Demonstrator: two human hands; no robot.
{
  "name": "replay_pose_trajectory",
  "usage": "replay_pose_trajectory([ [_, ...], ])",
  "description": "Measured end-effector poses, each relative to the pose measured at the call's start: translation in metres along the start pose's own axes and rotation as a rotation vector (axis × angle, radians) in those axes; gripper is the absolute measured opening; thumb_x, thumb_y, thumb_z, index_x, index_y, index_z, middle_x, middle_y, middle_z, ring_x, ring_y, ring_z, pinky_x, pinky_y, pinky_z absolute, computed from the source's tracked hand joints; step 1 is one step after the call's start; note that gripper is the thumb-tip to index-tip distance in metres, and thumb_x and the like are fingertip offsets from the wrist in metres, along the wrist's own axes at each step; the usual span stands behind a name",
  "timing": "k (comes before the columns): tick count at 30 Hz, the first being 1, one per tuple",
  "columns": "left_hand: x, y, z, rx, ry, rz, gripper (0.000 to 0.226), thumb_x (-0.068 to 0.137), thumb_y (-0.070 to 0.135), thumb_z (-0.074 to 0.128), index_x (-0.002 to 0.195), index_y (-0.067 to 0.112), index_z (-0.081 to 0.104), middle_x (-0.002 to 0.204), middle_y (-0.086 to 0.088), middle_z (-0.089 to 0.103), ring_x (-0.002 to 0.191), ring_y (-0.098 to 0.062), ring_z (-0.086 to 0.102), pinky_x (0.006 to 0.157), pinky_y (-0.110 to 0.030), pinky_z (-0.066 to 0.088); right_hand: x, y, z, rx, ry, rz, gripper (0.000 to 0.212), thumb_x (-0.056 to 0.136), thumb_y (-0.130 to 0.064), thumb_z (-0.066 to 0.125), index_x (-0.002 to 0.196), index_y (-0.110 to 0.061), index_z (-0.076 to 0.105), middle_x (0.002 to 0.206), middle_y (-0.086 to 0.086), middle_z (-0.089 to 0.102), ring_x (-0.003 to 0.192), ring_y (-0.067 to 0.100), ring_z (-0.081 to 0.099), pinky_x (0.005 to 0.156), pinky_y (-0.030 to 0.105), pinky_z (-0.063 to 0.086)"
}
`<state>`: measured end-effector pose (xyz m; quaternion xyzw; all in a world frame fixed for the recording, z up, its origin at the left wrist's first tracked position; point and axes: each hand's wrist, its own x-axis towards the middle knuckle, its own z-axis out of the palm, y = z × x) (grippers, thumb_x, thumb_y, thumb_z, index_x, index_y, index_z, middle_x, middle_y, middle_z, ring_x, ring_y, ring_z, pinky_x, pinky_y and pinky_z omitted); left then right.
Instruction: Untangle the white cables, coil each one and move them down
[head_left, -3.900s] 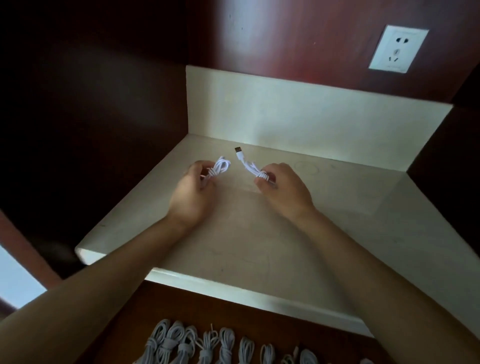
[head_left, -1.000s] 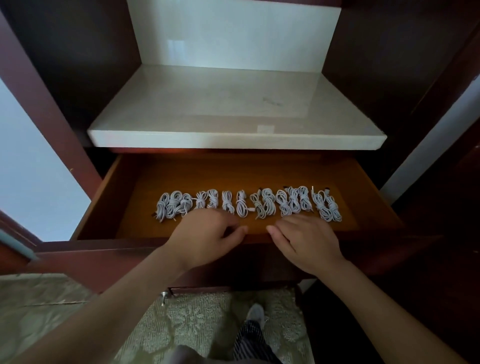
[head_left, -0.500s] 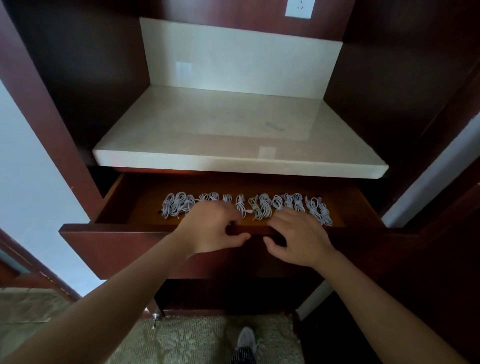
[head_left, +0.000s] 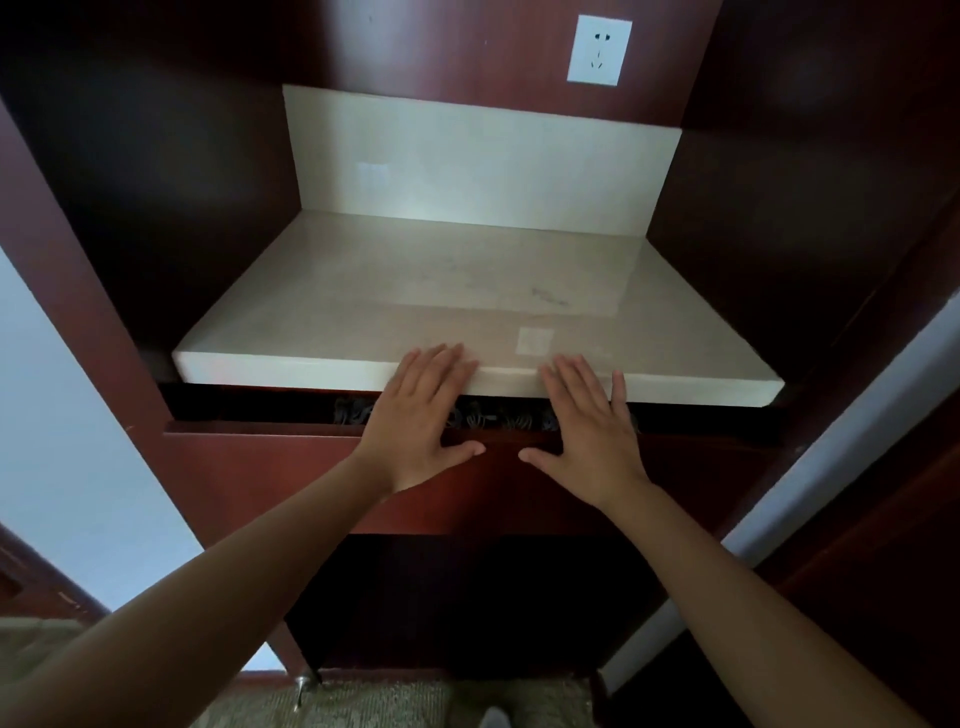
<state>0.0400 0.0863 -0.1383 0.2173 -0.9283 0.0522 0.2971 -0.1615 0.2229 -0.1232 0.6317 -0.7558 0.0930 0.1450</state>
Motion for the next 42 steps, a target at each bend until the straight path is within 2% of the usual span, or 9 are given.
replay_pose_trajectory([
  [5,0.011,-0.005,0.008,0.047,0.067,-0.035,0.080,0.079,0.061,0.060,0.139,0.011,0.047,0.135,-0.009,0.050,0.124,-0.031,0.045,0.110,-0.044,0.029,0.018,-0.003,0.010,-0.004,0.113,0.042,0.093,0.075,-0.051,0.075,0.150,-0.017,0.031,0.151,0.008,0.036,0.144,0.026,0.026,0.121,0.054,0.005],
  [8,0.015,-0.004,0.014,0.066,0.138,-0.045,0.068,0.080,0.053,0.063,0.133,0.013,0.050,0.129,-0.008,0.052,0.119,-0.030,0.045,0.105,-0.042,0.029,0.021,-0.003,0.021,-0.036,0.213,0.057,0.085,0.070,-0.041,0.081,0.142,-0.016,0.042,0.141,0.007,0.045,0.135,0.027,0.038,0.119,0.055,0.015],
  [16,0.023,-0.006,0.028,0.107,0.229,-0.079,0.052,0.087,0.048,0.051,0.125,0.014,0.051,0.122,-0.009,0.054,0.113,-0.031,0.045,0.102,-0.043,0.030,0.030,0.003,0.035,-0.084,0.333,0.048,0.070,0.072,-0.031,0.078,0.135,-0.014,0.051,0.134,0.008,0.051,0.125,0.029,0.048,0.114,0.053,0.026],
  [22,0.022,-0.004,0.026,0.113,0.171,-0.118,0.057,0.079,0.043,0.067,0.126,0.016,0.049,0.122,-0.009,0.054,0.113,-0.031,0.046,0.103,-0.044,0.030,0.030,0.003,0.030,-0.063,0.290,0.056,0.069,0.072,-0.033,0.078,0.133,-0.017,0.050,0.132,0.006,0.050,0.125,0.028,0.047,0.114,0.051,0.026],
  [25,0.024,0.003,0.020,0.124,0.123,-0.161,0.063,0.071,0.037,0.077,0.124,0.015,0.053,0.120,-0.010,0.054,0.111,-0.032,0.046,0.102,-0.044,0.031,0.030,0.000,0.023,-0.051,0.248,0.074,0.069,0.071,-0.032,0.078,0.133,-0.019,0.050,0.132,0.005,0.050,0.125,0.026,0.045,0.113,0.051,0.027],
  [32,0.024,0.017,0.003,0.150,0.019,-0.197,0.064,0.065,0.031,0.075,0.124,0.013,0.057,0.116,-0.007,0.056,0.107,-0.029,0.049,0.100,-0.041,0.037,0.026,-0.007,0.002,0.004,0.190,0.091,0.063,0.074,-0.034,0.074,0.131,-0.019,0.054,0.126,0.004,0.055,0.120,0.025,0.047,0.112,0.049,0.032],
  [34,0.026,0.026,-0.007,0.163,-0.067,-0.218,0.069,0.068,0.031,0.075,0.131,0.012,0.054,0.123,-0.008,0.054,0.114,-0.031,0.050,0.105,-0.043,0.037,0.028,-0.011,-0.010,0.021,0.117,0.099,0.056,0.082,-0.036,0.065,0.134,-0.019,0.052,0.128,0.003,0.054,0.122,0.026,0.047,0.113,0.048,0.030],
  [37,0.034,0.036,-0.022,0.174,-0.268,-0.264,0.075,0.084,0.040,0.065,0.147,0.015,0.034,0.143,-0.006,0.038,0.133,-0.029,0.036,0.115,-0.039,0.023,0.031,-0.013,-0.031,0.046,-0.022,0.113,0.050,0.092,-0.039,0.053,0.137,-0.021,0.048,0.132,0.002,0.051,0.122,0.025,0.046,0.109,0.040,0.034],
  [42,0.060,0.033,-0.056,0.044,-0.475,-0.323,0.069,0.084,0.045,0.067,0.142,0.017,0.042,0.143,-0.003,0.044,0.129,-0.024,0.045,0.102,-0.039,0.042,0.037,-0.015,-0.070,0.270,-0.151,0.179,0.053,0.099,-0.042,0.046,0.146,-0.018,0.039,0.149,0.003,0.041,0.135,0.024,0.040,0.106,0.038,0.038],
])
